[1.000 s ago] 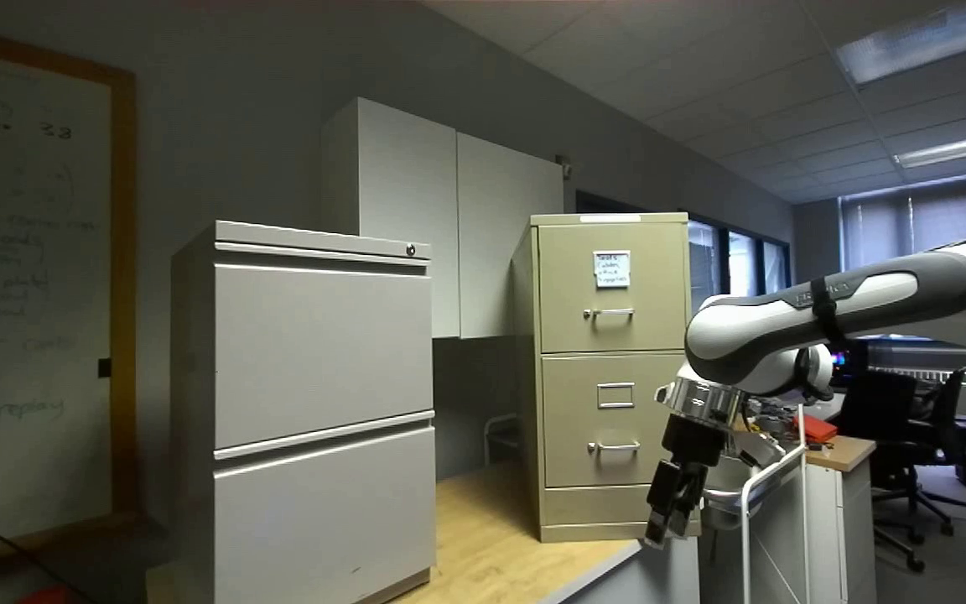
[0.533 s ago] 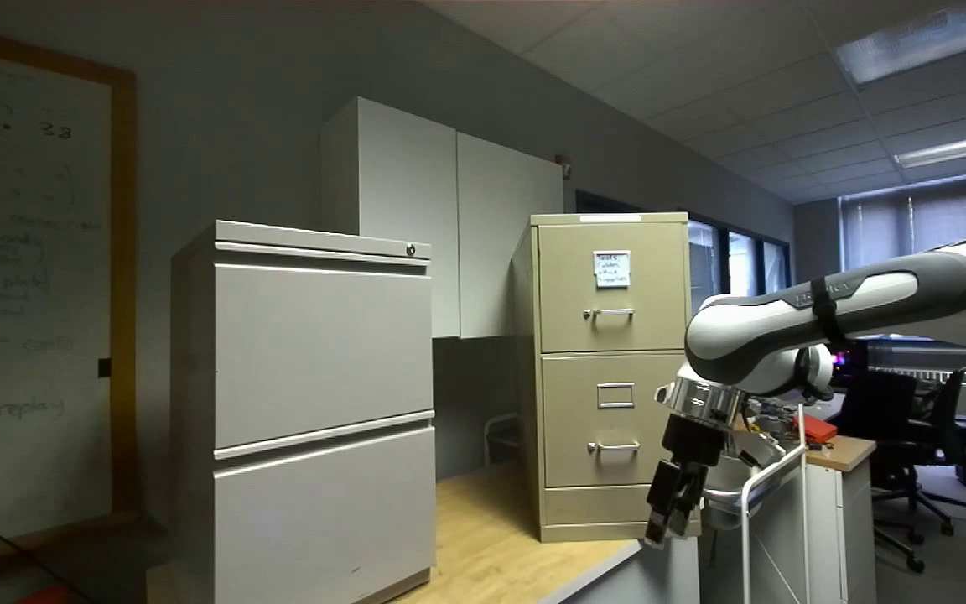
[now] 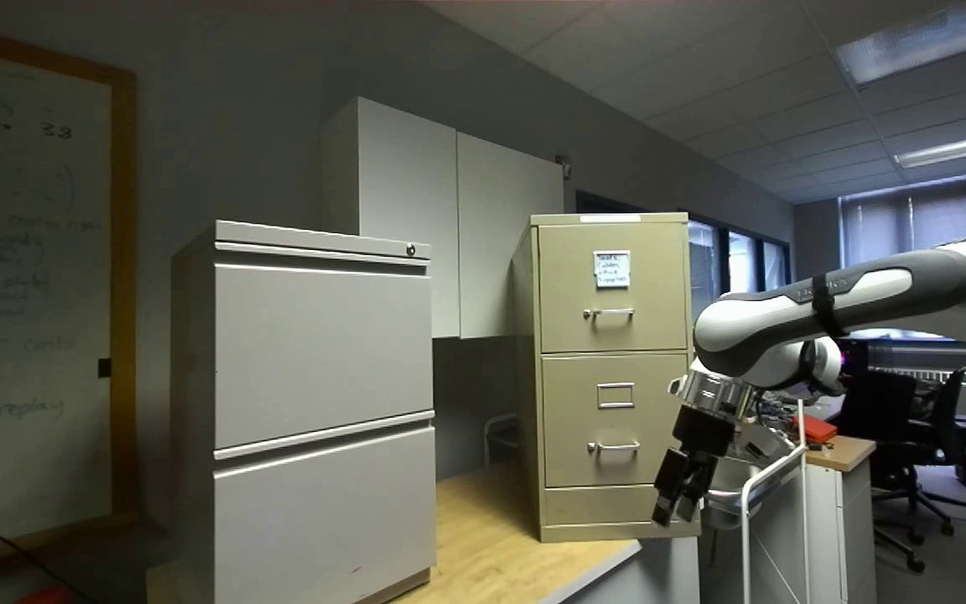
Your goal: Open the bottom drawer of the file cabinet on the right
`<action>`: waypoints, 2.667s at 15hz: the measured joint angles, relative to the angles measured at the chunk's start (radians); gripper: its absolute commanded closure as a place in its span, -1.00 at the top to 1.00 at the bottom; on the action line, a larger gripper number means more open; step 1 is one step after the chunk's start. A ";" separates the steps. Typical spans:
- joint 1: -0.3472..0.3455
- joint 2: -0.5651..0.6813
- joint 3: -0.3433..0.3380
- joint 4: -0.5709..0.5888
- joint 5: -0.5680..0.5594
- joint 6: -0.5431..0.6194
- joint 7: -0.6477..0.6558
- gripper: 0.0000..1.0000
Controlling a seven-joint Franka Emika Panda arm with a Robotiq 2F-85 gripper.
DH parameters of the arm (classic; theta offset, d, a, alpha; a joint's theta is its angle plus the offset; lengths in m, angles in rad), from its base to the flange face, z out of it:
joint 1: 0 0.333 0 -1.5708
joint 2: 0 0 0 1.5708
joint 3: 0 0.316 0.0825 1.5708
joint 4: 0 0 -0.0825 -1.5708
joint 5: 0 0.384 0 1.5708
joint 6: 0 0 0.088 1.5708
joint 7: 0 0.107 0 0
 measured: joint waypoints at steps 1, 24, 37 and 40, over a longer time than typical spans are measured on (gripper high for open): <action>-0.002 0.011 -0.018 0.022 0.025 0.010 -0.011 1.00; -0.244 0.794 0.021 0.893 0.669 0.203 0.238 1.00; -0.366 0.930 0.054 0.918 0.545 0.199 0.364 1.00; -0.373 0.961 0.062 0.955 0.519 0.200 0.405 1.00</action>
